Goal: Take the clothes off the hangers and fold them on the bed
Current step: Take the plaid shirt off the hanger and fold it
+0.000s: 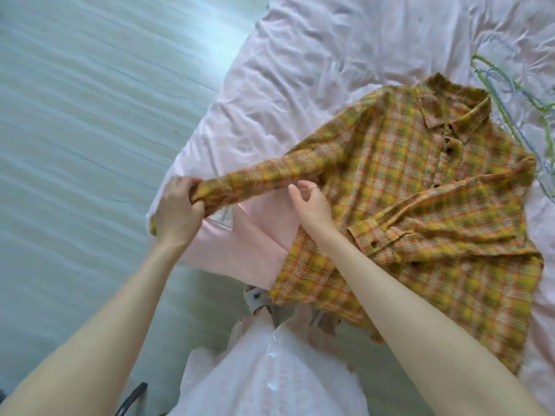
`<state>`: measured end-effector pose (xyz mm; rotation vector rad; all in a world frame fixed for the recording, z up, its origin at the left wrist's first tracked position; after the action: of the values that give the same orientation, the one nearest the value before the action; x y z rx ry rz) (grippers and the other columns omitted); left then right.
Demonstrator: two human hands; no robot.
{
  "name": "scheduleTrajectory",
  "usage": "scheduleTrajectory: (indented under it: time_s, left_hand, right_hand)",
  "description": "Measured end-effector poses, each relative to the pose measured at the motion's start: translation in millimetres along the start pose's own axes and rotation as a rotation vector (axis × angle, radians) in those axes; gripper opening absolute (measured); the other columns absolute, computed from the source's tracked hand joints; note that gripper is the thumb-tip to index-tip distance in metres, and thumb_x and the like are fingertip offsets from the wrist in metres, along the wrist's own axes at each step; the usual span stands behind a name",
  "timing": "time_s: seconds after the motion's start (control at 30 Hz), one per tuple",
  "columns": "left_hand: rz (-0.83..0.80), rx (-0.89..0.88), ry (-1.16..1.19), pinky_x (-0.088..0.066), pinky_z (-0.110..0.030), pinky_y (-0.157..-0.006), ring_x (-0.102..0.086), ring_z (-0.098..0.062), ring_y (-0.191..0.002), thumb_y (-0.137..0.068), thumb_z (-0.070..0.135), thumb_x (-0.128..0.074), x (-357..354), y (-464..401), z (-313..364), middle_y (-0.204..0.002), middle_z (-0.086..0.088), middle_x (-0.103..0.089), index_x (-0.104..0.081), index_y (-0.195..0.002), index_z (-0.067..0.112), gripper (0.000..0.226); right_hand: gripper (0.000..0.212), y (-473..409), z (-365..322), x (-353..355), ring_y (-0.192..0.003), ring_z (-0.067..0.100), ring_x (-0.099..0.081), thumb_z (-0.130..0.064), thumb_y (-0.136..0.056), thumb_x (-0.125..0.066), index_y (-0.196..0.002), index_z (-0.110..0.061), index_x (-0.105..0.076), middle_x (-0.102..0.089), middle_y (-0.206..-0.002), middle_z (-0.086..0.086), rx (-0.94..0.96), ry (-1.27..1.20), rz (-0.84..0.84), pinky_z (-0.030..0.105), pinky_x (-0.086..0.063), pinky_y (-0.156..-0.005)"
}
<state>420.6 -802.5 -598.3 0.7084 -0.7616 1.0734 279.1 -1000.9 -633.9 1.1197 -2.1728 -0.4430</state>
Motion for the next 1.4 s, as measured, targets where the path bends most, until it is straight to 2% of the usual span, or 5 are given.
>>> scheduleTrajectory:
  time_s: [0.23, 0.5, 0.87, 1.17, 1.4]
  left_hand:
    - [0.379, -0.341, -0.116, -0.025, -0.039, -0.093, -0.039, -0.027, -0.096, -0.071, 0.006, -0.045, 47.6, -28.0, 0.4, -0.095, -0.019, -0.056, -0.060, -0.096, 0.006, 0.029]
    - [-0.367, 0.393, 0.050, -0.036, -0.044, -0.104, -0.042, -0.031, -0.120, -0.063, 0.060, -0.064, -14.3, -21.9, -105.1, -0.127, -0.011, -0.043, -0.057, -0.115, 0.012, 0.071]
    - [-0.445, 1.282, 0.934, -0.051, -0.035, -0.073, -0.062, -0.020, -0.080, -0.078, 0.061, -0.064, -49.2, -28.7, -140.2, -0.093, -0.001, -0.065, -0.057, -0.112, 0.022, 0.052]
    - [-0.169, 0.456, 1.140, -0.057, -0.030, -0.061, -0.068, -0.012, -0.077, -0.096, 0.027, -0.051, 20.5, -110.0, -115.3, -0.085, 0.003, -0.071, -0.063, -0.102, 0.015, 0.018]
    - [-0.120, 0.722, 0.920, -0.048, -0.030, -0.066, -0.054, -0.017, -0.093, -0.096, 0.032, -0.052, -2.0, -105.5, -144.4, -0.091, 0.003, -0.057, -0.057, -0.093, 0.021, 0.012]
  right_hand:
    - [0.050, -5.9, -48.3, -10.4, -0.132, 0.018, -0.033, -0.037, -0.096, -0.047, -0.141, -0.016, -0.039, -0.037, -0.142, 0.002, 0.288, 0.267, 0.182, 0.041, -0.029, -0.110]
    - [0.057, -23.6, -38.9, -38.4, -0.146, 0.019, -0.004, -0.042, -0.097, -0.040, -0.149, -0.024, -0.022, -0.011, -0.158, 0.002, 0.258, 0.714, -0.007, 0.050, -0.010, -0.115]
    - [0.060, -45.2, -58.1, -74.0, -0.146, 0.020, 0.006, -0.046, -0.098, -0.035, -0.151, -0.027, -0.014, -0.001, -0.159, 0.001, 0.357, 0.909, -0.140, 0.051, 0.000, -0.117]
    - [0.058, -54.0, -72.7, -77.7, -0.147, 0.020, 0.003, -0.046, -0.097, -0.036, -0.149, -0.024, -0.021, -0.004, -0.159, 0.002, 0.389, 0.871, -0.065, 0.053, 0.000, -0.117]
    - [0.059, -69.5, -75.0, -90.5, -0.147, 0.019, 0.002, -0.047, -0.097, -0.036, -0.150, -0.025, -0.019, -0.005, -0.159, 0.001, 0.346, 0.901, -0.165, 0.051, -0.004, -0.117]
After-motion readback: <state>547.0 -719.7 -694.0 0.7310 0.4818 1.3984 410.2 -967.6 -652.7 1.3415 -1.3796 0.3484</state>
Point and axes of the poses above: each hand's wrist, its own y-axis away from the middle knuckle, its own x-axis out of the back of the hand, z = x × y, the point moved 6 cm from there along -y, towards the middle knuckle
